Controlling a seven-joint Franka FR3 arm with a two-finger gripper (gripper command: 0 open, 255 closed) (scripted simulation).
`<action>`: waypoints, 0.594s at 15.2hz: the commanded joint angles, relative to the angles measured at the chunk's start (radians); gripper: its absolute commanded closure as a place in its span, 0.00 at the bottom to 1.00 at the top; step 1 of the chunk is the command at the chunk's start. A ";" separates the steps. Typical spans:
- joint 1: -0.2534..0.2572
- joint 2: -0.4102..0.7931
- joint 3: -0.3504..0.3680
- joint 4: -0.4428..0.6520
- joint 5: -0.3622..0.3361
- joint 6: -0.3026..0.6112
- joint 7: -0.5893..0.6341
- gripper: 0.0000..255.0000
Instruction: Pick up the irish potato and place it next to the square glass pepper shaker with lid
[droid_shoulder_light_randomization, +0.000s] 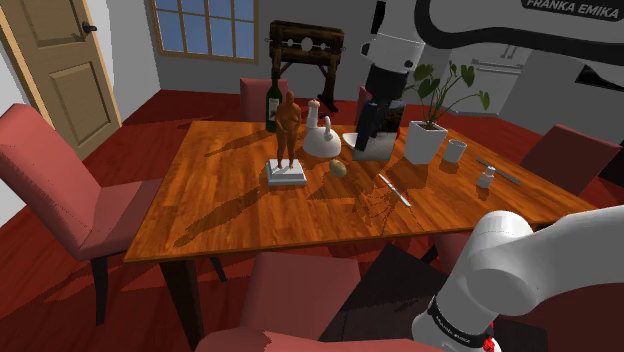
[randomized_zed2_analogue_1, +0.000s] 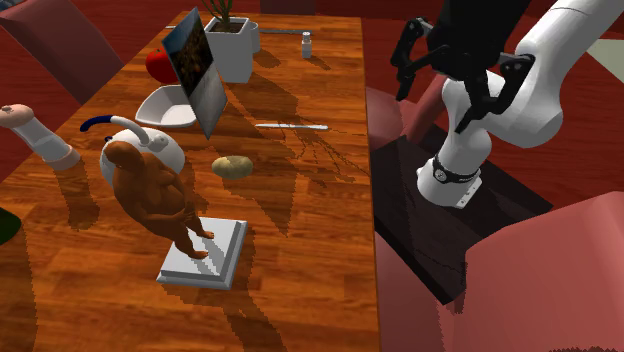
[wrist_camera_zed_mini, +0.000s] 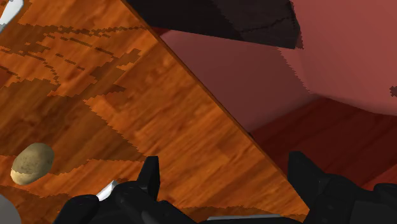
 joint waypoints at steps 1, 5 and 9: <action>0.000 0.000 0.000 0.000 0.000 0.000 0.000 0.00; -0.037 0.090 -0.028 -0.018 -0.022 0.101 0.012 0.00; -0.074 0.190 -0.057 -0.019 -0.041 0.197 0.026 0.00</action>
